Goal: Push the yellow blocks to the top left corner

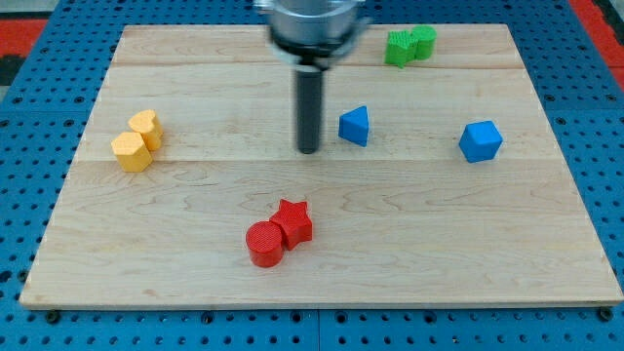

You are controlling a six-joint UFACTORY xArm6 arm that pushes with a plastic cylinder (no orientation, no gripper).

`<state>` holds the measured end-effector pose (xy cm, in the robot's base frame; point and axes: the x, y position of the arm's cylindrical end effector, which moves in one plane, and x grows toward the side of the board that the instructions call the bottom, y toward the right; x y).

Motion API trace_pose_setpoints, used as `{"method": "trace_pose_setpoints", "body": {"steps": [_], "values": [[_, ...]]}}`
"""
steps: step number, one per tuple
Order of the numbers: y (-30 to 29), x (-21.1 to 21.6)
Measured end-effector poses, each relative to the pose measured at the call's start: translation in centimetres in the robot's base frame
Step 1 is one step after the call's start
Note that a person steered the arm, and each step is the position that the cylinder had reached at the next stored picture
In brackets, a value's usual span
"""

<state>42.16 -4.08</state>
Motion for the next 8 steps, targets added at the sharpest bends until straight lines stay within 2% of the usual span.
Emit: {"method": "trace_pose_setpoints", "body": {"steps": [1,2,3,4,5,8], "values": [[1.4,-2.2],[12.2,-2.9],[16.8,-2.6],[11.7,-1.9],[6.5,1.5],[7.1,2.5]]}}
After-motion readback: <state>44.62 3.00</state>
